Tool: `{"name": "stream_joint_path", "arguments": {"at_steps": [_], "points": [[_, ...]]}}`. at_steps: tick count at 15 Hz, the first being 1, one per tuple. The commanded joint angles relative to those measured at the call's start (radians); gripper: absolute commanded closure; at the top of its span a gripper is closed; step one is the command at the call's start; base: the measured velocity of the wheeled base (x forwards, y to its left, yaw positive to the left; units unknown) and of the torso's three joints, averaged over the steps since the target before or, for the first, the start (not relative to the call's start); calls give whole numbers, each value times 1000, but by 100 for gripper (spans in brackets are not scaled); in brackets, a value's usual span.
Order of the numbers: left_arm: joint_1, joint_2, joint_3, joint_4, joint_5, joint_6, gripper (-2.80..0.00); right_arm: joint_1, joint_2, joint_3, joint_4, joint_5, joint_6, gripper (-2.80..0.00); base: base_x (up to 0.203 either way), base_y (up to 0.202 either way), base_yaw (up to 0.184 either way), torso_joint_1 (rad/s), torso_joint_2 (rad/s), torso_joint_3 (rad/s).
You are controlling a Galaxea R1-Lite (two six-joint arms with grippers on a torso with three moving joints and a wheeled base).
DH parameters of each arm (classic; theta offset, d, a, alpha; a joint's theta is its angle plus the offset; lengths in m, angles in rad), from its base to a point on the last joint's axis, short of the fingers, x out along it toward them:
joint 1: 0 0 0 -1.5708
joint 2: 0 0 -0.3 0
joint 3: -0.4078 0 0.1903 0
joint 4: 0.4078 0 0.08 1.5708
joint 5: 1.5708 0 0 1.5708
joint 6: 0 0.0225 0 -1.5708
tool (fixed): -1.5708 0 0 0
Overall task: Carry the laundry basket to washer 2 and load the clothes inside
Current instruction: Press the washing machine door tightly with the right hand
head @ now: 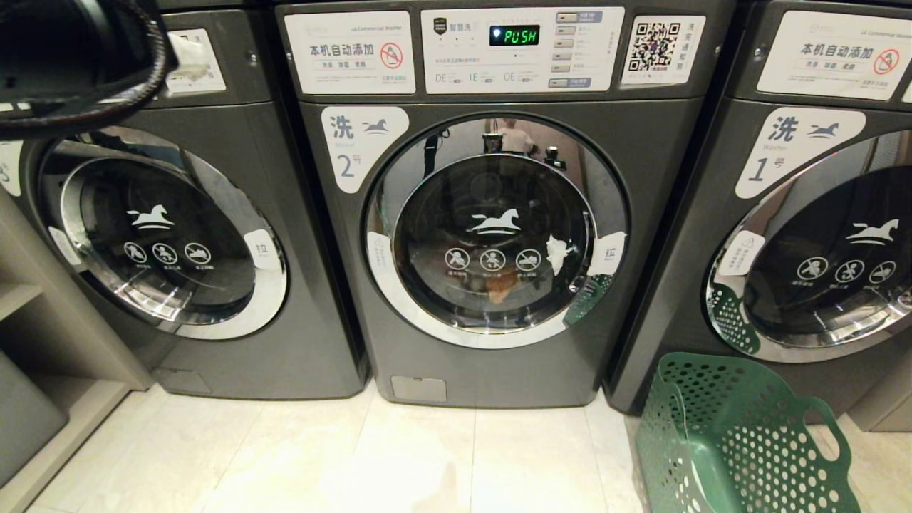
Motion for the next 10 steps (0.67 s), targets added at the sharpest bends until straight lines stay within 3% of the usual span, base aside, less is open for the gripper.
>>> {"name": "stream_joint_path", "arguments": {"at_steps": [1, 3, 5, 8, 10], "points": [[14, -143, 43, 64, 14, 60, 0, 3, 518, -195, -45, 9, 15, 0, 0, 0, 0, 0, 0, 0], [19, -247, 56, 258, 35, 122, 0, 12, 833, -295, -178, 19, 29, 0, 0, 0, 0, 0, 0, 0], [24, -345, 55, 403, 76, 137, 0, 29, 1117, -365, -386, 28, 38, 0, 0, 0, 0, 0, 0, 0], [26, -456, 121, 455, 280, 101, 0, 48, 1421, -447, -639, 35, 46, 0, 0, 0, 0, 0, 0, 0], [28, -550, 193, 465, 305, 60, 0, 54, 1580, -503, -771, 39, 48, 0, 0, 0, 0, 0, 0, 0]]}}
